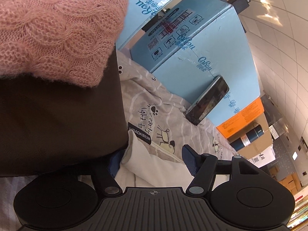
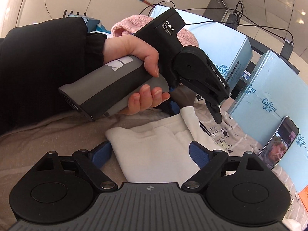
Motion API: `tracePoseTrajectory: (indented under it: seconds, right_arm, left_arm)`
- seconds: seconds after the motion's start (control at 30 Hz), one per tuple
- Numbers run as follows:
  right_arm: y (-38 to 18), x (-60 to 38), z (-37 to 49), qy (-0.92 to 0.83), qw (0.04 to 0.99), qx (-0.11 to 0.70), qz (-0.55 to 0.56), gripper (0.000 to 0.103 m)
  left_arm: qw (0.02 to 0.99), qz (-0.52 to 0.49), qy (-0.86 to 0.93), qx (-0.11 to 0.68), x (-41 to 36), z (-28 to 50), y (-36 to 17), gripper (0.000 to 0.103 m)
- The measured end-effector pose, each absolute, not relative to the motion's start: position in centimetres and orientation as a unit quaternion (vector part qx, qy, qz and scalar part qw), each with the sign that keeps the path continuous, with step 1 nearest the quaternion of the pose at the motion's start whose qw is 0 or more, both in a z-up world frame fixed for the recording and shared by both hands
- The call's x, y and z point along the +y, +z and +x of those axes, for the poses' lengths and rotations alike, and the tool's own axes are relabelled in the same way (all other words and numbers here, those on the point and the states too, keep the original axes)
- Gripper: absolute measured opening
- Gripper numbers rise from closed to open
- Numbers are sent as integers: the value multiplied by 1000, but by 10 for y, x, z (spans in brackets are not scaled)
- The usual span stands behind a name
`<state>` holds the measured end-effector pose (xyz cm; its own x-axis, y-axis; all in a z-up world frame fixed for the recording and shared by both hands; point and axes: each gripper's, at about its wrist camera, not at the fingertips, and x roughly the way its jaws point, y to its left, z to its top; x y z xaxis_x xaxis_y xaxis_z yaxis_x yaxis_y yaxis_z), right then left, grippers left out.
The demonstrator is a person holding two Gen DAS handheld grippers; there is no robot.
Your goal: Fold clothes
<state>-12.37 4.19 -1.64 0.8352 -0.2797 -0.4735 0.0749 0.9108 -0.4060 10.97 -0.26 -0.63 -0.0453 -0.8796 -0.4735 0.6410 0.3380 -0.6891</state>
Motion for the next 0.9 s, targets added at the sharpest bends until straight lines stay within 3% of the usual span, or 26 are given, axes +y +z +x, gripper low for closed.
tracePoseTrajectory:
  seconds: [0.03, 0.1, 0.13, 0.2, 0.3, 0.9]
  right_arm:
    - [-16, 42, -120, -94, 940, 272, -186, 79]
    - [-15, 40, -116, -91, 941, 275, -174, 53]
    - [-15, 38, -116, -89, 942, 276, -167, 48]
    - [-13, 34, -116, -87, 945, 275, -154, 25]
    - [-7, 30, -121, -92, 952, 258, -139, 7]
    - [55, -14, -231, -155, 986, 63, -16, 4]
  left_arm:
    - [678, -124, -563, 455, -5, 108, -7, 53]
    - [688, -103, -563, 447, -9, 105, -10, 40]
    - [693, -91, -562, 443, -12, 103, -12, 33]
    - [702, -84, -554, 439, -11, 104, -13, 15]
    - [709, -90, -554, 427, -7, 104, -9, 7]
    - [750, -58, -617, 230, -46, -6, 103, 5]
